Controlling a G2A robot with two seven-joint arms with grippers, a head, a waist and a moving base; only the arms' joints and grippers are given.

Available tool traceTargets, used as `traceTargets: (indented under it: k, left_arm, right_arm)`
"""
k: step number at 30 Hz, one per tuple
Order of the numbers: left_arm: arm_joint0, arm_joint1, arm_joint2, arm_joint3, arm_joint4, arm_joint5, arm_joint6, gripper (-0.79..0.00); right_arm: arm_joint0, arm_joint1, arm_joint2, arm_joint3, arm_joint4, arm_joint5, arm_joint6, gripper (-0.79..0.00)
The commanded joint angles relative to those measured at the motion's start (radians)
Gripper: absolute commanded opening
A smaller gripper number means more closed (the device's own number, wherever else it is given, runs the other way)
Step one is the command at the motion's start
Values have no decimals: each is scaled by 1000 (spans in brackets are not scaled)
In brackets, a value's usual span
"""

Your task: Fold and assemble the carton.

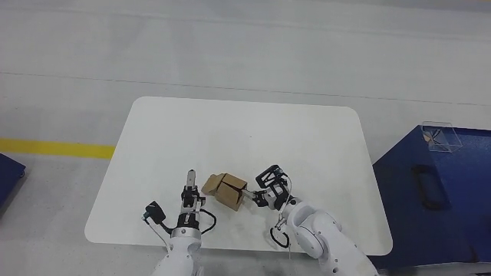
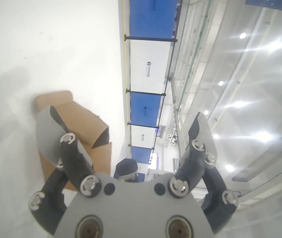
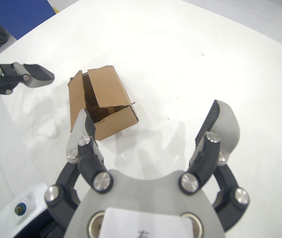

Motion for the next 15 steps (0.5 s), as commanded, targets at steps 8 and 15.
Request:
traceTargets:
  k: [8,15]
  left_arm:
    - [-35,-1,27,88,-7,0,-9,0]
    - [-80,-4,38,155,-38,-32,-3,0]
  right_arm:
    - [22,-8,-20,37,-39,30,9,0]
    - [32,-12,-29,51,-60,35,10,0]
